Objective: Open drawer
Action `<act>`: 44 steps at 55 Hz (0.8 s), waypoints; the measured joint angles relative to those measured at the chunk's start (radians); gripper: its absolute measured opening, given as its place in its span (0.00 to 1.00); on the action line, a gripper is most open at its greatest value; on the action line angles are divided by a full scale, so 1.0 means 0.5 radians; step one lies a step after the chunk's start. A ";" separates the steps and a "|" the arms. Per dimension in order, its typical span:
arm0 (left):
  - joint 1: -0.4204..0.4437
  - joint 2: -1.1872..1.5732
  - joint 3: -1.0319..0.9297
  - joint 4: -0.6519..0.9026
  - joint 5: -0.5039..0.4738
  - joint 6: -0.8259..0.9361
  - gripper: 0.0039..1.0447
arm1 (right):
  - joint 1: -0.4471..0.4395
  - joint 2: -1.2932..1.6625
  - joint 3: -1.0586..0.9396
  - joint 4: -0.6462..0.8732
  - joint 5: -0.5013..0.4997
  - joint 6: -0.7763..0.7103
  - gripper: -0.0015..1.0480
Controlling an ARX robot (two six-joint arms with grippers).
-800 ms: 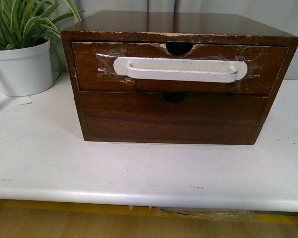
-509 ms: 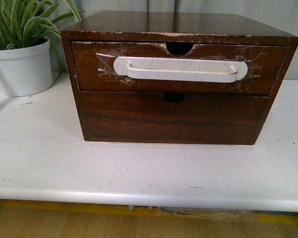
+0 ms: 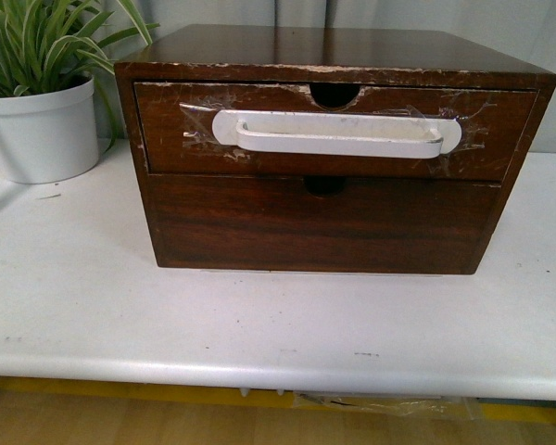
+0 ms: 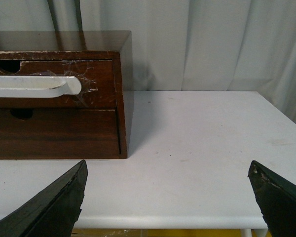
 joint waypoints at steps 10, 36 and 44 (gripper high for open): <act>0.000 0.000 0.000 0.000 0.000 0.000 0.94 | 0.000 0.000 0.000 0.000 0.000 0.000 0.91; 0.000 0.000 0.000 0.000 0.000 0.000 0.94 | 0.000 0.000 0.000 0.000 0.000 0.000 0.91; -0.090 0.163 0.126 -0.319 -0.270 -0.109 0.94 | -0.008 0.146 0.091 -0.205 0.057 0.114 0.91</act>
